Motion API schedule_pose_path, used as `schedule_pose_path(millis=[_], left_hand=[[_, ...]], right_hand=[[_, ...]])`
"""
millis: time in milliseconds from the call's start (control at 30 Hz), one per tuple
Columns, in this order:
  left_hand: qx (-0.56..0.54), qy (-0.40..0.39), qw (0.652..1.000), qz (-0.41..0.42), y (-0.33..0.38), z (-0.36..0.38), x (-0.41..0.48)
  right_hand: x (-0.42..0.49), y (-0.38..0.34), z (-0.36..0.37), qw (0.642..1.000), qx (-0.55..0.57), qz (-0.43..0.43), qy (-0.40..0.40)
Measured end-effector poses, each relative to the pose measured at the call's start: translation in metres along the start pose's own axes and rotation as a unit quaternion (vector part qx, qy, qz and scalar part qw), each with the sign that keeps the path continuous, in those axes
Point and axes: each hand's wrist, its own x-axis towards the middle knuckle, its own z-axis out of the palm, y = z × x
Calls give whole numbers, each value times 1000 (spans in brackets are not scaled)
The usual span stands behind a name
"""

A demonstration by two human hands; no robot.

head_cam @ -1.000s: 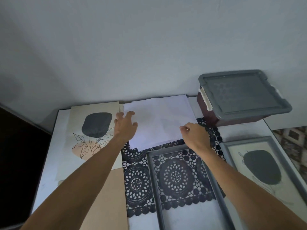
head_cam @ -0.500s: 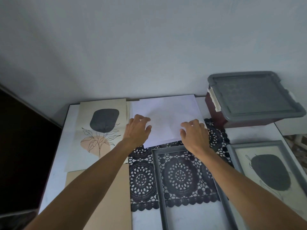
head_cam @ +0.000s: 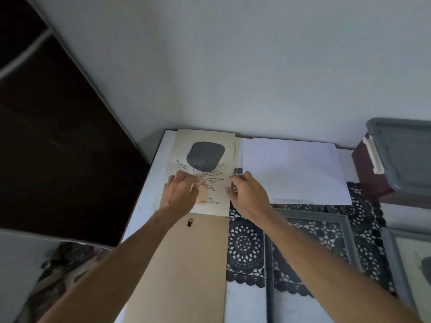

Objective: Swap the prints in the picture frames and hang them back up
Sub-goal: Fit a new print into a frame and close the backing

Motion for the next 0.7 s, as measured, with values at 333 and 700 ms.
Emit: schedule_pose_path(millis=[333,700], left_hand=[[25,-55,998,-13,-20,8,-20],[14,-82,996,-23,-18,3,-16]], right_hand=[[5,-8,42,985,-168,5,24],[12,-34,24,938,280,199,44]])
